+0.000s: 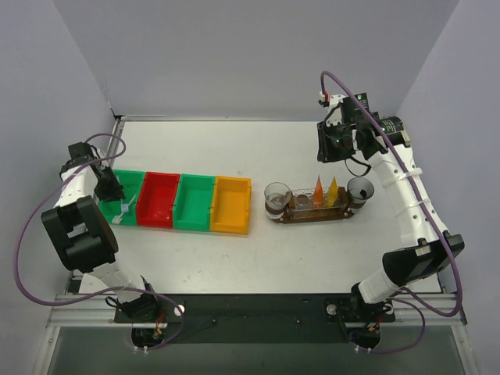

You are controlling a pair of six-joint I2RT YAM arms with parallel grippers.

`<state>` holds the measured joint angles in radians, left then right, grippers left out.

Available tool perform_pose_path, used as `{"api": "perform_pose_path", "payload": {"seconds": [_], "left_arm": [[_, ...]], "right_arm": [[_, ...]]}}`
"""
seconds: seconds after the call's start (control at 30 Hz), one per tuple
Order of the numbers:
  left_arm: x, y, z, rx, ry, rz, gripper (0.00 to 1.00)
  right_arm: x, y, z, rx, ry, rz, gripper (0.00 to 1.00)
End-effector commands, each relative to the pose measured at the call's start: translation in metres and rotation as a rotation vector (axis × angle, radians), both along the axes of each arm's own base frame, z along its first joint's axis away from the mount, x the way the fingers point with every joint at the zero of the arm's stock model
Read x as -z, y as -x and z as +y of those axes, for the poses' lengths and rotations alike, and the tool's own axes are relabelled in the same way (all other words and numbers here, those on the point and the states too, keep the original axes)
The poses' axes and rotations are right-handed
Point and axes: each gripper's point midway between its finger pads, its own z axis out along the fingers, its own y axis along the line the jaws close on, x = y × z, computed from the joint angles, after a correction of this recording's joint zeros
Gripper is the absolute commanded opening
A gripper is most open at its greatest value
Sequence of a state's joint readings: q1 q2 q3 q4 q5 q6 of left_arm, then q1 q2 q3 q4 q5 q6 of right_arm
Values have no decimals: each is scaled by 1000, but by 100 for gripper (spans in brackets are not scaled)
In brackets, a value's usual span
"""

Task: Prepare toiletry sets of a toothbrush and toothpaste on the tray

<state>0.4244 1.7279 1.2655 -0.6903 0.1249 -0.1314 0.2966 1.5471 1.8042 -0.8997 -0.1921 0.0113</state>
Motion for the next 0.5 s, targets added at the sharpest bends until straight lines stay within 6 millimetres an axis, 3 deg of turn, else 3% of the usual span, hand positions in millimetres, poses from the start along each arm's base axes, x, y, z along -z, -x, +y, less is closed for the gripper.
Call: {"api": "perform_pose_path", "payload": {"seconds": [0.0, 0.23, 0.47], "left_arm": [[-42, -4, -4, -19, -10, -99, 0], [-70, 32, -20, -67, -14, -135, 0], [-130, 61, -33, -142, -45, -278, 0]], "right_arm": [[-14, 6, 5, -13, -18, -40, 20], [-26, 15, 10, -29, -32, -82, 23], [-38, 29, 22, -62, -63, -123, 35]]}}
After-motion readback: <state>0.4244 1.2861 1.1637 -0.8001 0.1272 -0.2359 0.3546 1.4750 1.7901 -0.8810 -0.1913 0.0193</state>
